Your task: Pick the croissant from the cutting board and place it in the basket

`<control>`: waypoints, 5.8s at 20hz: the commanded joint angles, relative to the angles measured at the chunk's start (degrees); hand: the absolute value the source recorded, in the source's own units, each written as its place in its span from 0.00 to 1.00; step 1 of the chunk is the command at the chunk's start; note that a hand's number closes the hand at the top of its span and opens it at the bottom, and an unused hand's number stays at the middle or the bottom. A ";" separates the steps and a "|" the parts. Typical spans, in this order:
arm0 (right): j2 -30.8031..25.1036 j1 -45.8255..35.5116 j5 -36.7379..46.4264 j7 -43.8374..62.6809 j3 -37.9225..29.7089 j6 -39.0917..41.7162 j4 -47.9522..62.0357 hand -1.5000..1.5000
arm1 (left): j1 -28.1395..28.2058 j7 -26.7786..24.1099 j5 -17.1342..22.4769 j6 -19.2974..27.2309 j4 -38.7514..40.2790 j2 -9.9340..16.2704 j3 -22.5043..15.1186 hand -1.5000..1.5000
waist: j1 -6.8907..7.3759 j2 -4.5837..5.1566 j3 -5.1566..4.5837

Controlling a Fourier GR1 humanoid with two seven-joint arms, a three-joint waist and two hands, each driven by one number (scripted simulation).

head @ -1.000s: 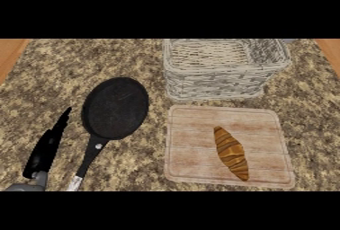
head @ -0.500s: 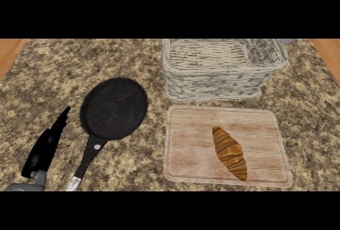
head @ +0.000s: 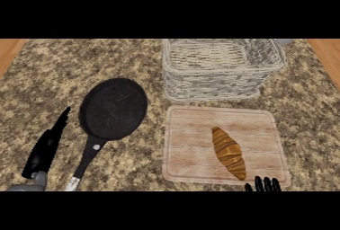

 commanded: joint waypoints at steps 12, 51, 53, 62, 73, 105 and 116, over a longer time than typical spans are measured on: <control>2.94 -11.70 1.42 7.55 -5.03 2.65 7.97 0.00 | -2.37 2.06 -2.79 0.73 1.01 -2.36 -0.44 0.50 | 0.63 0.92 1.37; -0.88 -30.88 1.91 17.68 -13.01 21.02 20.25 1.00 | -1.12 1.71 -4.07 -1.86 -0.38 -4.60 1.99 0.50 | 0.73 0.96 1.24; -4.21 -30.19 -2.62 19.98 -16.85 28.74 21.95 1.00 | -0.90 0.58 -3.57 -2.49 0.25 -3.27 3.03 0.50 | 0.80 1.41 1.12; -17.69 -43.73 -18.18 24.51 -29.43 59.57 3.23 1.00 | 2.37 1.34 -4.14 -2.92 -2.97 -3.44 2.39 0.50 | 0.48 0.49 1.27; -25.48 -57.98 -30.41 36.06 -37.87 84.20 -19.60 1.00 | -2.07 4.53 -3.77 -4.84 -1.82 -2.82 4.43 0.50 | 0.33 0.48 1.29; -12.25 -90.76 -32.52 48.36 -25.00 77.38 18.17 1.00 | -1.56 2.40 -6.28 -7.27 -1.30 -5.23 6.18 0.50 | 1.61 0.99 1.32; -10.02 -98.15 -30.14 43.36 -28.08 68.52 38.27 0.00 | -0.95 -1.71 -7.58 -6.51 2.66 -6.44 7.01 0.50 | 1.61 1.06 1.30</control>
